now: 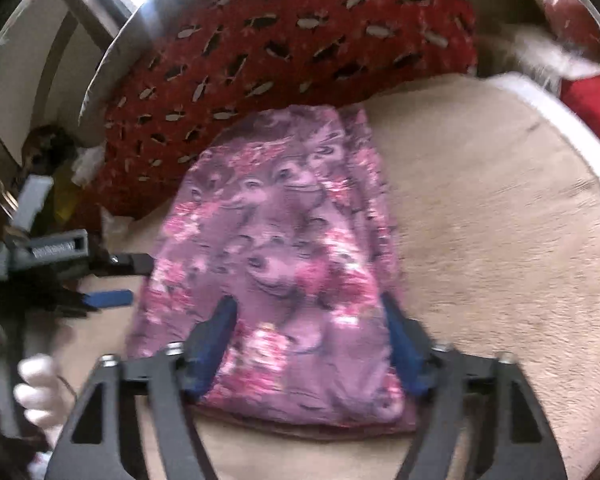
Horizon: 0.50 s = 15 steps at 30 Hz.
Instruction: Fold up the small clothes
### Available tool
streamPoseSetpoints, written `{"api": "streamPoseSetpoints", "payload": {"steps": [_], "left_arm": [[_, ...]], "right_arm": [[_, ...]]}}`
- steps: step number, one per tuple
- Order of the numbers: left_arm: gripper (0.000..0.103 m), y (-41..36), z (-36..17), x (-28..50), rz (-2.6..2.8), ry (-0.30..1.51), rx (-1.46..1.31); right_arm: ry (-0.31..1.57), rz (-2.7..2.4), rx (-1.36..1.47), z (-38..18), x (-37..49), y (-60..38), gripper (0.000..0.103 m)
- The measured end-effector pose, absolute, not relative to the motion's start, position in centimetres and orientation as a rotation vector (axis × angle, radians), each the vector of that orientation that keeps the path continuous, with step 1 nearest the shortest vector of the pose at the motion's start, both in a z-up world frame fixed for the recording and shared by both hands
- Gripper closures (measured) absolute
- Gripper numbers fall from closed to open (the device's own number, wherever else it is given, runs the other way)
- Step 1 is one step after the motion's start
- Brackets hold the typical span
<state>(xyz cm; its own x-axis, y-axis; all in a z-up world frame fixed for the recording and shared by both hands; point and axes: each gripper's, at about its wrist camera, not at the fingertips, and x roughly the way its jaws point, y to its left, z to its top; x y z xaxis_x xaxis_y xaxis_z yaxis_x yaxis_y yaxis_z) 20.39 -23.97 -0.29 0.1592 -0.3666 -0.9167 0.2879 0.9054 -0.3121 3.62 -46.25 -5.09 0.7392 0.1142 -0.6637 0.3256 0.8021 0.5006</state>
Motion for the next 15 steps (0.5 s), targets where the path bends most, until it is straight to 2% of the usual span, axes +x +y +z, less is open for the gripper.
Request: {"api": "streamPoseSetpoints", "payload": {"steps": [3,6,9,12,14,15], "left_arm": [[0.02,-23.0,-0.3,21.5,-0.505,1.359,-0.137],[0.02,-23.1,-0.4,22.3,-0.559,1.381,-0.202],[0.02,-24.0,-1.1,22.8,-0.602,1.421,-0.263],[0.02,-25.4,-2.7,23.0,-0.617,1.475,-0.288],[0.02,-25.9,-3.6,23.0,-0.605,1.487,-0.278],[0.02,-26.0,-3.7,23.0,-0.61,1.484,-0.278]], "right_arm": [[0.804,-0.123,0.662,-4.0,4.7,-47.3,0.023],[0.723,-0.231,0.663,-2.3,5.2,-49.7,0.021],[0.731,-0.306,0.731,-2.7,7.0,-52.3,0.022],[0.726,-0.301,0.812,-4.0,9.1,-53.4,0.027],[0.708,-0.24,0.794,-4.4,10.8,-52.7,0.048],[0.741,-0.218,0.742,-4.6,11.9,-52.1,0.071]]}}
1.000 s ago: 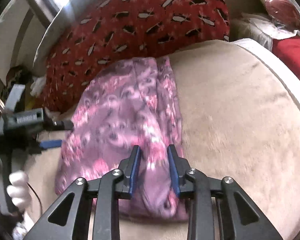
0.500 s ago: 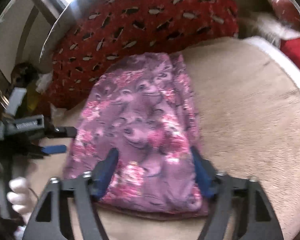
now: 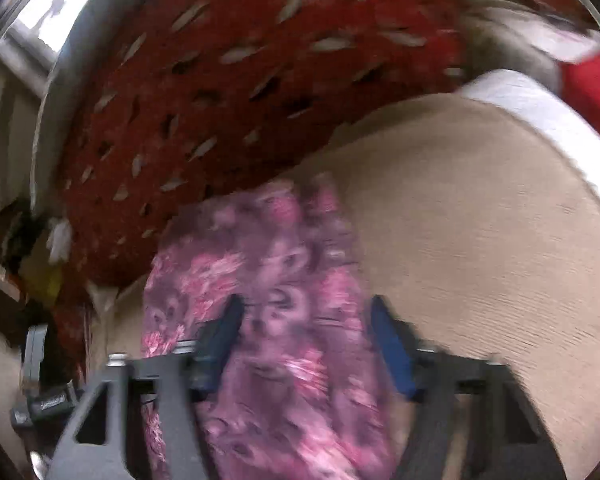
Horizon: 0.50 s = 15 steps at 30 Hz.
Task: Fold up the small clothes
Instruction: 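Grasp the shirt end with both grippers and lift it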
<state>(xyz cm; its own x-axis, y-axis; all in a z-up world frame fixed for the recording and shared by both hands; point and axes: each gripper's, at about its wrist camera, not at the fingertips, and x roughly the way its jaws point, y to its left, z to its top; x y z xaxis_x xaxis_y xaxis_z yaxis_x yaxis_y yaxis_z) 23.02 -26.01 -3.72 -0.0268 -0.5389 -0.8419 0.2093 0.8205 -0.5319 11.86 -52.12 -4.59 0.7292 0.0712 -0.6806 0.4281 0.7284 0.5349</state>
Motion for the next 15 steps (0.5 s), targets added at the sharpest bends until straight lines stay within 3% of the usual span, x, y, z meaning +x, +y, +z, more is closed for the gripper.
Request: {"api": "streamPoseSetpoints", "payload": {"steps": [2,5,10,14,15], "left_arm": [[0.02,-25.8,-3.4,23.1,-0.635,1.487,-0.28],[0.02,-24.9,-3.1,23.6,-0.674,1.495,-0.309],[0.02,-24.6,-4.0,24.2,-0.73,1.56,-0.453],[0.018,-26.4,-4.4,23.6,-0.749,1.583,-0.434],[0.018,-26.8,-4.4,23.6,-0.747,1.58,-0.418]], "right_arm": [[0.774,-0.229,0.623,-4.4,12.9,-51.2,0.071],[0.731,-0.219,0.729,-4.4,11.9,-52.6,0.071],[0.699,-0.196,0.854,-5.6,9.4,-54.6,0.052],[0.707,-0.022,0.96,-7.1,9.7,-54.1,0.048],[0.694,-0.002,0.959,-7.0,9.9,-53.9,0.041]]}}
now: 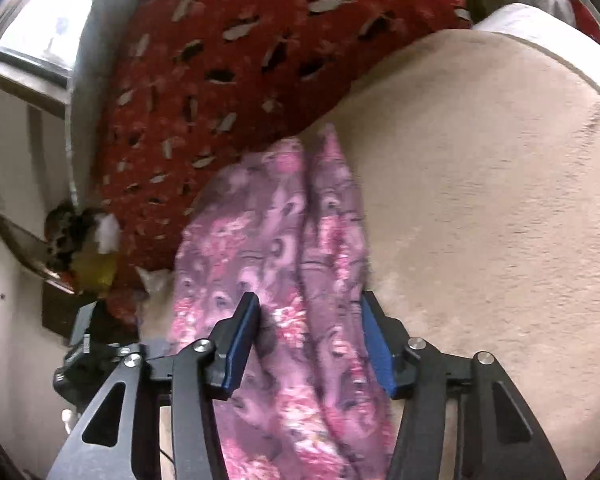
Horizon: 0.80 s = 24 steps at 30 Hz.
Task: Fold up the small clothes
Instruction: 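Grasp the shirt end with both grippers and lift it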
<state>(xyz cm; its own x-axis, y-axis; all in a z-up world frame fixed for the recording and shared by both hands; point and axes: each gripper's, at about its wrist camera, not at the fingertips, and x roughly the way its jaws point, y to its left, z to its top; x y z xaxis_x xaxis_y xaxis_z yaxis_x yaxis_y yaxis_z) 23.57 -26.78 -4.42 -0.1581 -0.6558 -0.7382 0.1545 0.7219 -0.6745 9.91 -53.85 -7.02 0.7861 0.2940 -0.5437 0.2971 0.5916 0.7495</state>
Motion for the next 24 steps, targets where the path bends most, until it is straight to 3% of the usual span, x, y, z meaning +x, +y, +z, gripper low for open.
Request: {"api": "streamPoseSetpoints", "payload": {"steps": [5,6,7,8,9,11,24], "left_arm": [[0.022,-27.1,-4.3,23.9,-0.689,1.592,-0.46],[0.027,-27.1,-4.2,23.9,-0.673,1.587,-0.45],[0.045,-27.1,-4.1,23.8,-0.656,1.577,-0.422],[0.058,-27.2,-3.8,23.7,-0.649,1.563,-0.377],[0.062,-27.3,-3.6,23.5,-0.652,1.551,-0.356],[0.074,-27.2,-2.9,23.1,-0.666,1.519,-0.353],[0.077,-19.9,3.2,17.8,-0.637,1.328,-0.273]], "right_arm": [[0.748,-0.042,0.853,-6.4,12.0,-52.4,0.041],[0.762,-0.057,0.815,-6.1,12.5,-52.0,0.048],[0.772,-0.056,0.774,-5.8,12.8,-51.5,0.058],[0.778,-0.06,0.739,-5.5,12.6,-51.2,0.06],[0.776,-0.067,0.701,-5.0,12.5,-50.8,0.068],[0.763,-0.066,0.67,-4.2,11.9,-50.4,0.072],[0.687,0.031,0.622,0.9,8.3,-43.0,0.073]]}}
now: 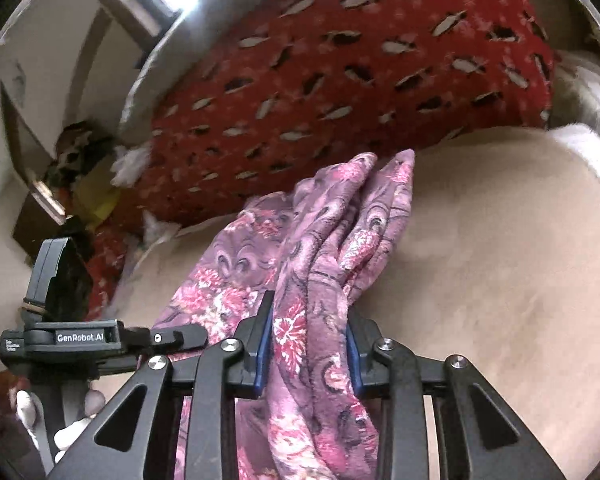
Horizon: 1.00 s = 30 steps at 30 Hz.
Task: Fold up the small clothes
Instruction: 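Grasp the shirt end with both grippers and lift it, then fold the held shirt end over the shirt with both grippers and release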
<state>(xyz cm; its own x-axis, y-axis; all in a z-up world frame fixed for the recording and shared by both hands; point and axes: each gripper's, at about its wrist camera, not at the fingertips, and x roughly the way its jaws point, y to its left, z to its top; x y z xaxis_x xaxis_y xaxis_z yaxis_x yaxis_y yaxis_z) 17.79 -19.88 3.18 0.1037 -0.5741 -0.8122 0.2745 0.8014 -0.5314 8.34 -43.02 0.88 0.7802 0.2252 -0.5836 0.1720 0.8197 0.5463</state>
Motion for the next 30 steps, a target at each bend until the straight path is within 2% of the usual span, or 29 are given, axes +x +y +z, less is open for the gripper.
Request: {"api": "streamPoseSetpoints", "payload": {"steps": [10,12,15,16,17,21,25,30], "left_arm": [[0.076,-12.2,2.3,12.5,-0.555,1.325,-0.249],[0.071,-10.9,1.0,11.8,-0.511,1.334,-0.221],[0.054,-8.8,-1.7,12.0,-0.451,1.397,-0.207],[0.045,-8.3,-2.0,12.1,-0.454,1.407,-0.236],[0.044,-7.3,-2.1,12.2,-0.45,1.413,-0.279],[0.044,-5.7,-0.9,13.4,-0.459,1.378,-0.361],[0.044,-7.7,0.9,15.5,-0.484,1.338,-0.365],[0.044,-12.6,1.8,18.7,-0.504,1.322,-0.288]], "right_arm": [[0.733,0.158,0.706,-1.1,4.2,-35.9,0.073],[0.747,0.156,0.72,-2.3,3.5,-35.3,0.073],[0.842,0.087,0.73,-5.1,3.1,-34.8,0.069],[0.85,0.08,0.753,-5.7,2.8,-35.1,0.068],[0.84,0.087,0.782,-5.7,2.4,-35.5,0.068],[0.786,0.029,0.753,-3.5,1.6,-36.4,0.065],[0.696,0.037,0.728,-0.9,3.4,-36.5,0.065],[0.815,-0.077,0.605,-1.4,8.6,-35.8,0.065]]}}
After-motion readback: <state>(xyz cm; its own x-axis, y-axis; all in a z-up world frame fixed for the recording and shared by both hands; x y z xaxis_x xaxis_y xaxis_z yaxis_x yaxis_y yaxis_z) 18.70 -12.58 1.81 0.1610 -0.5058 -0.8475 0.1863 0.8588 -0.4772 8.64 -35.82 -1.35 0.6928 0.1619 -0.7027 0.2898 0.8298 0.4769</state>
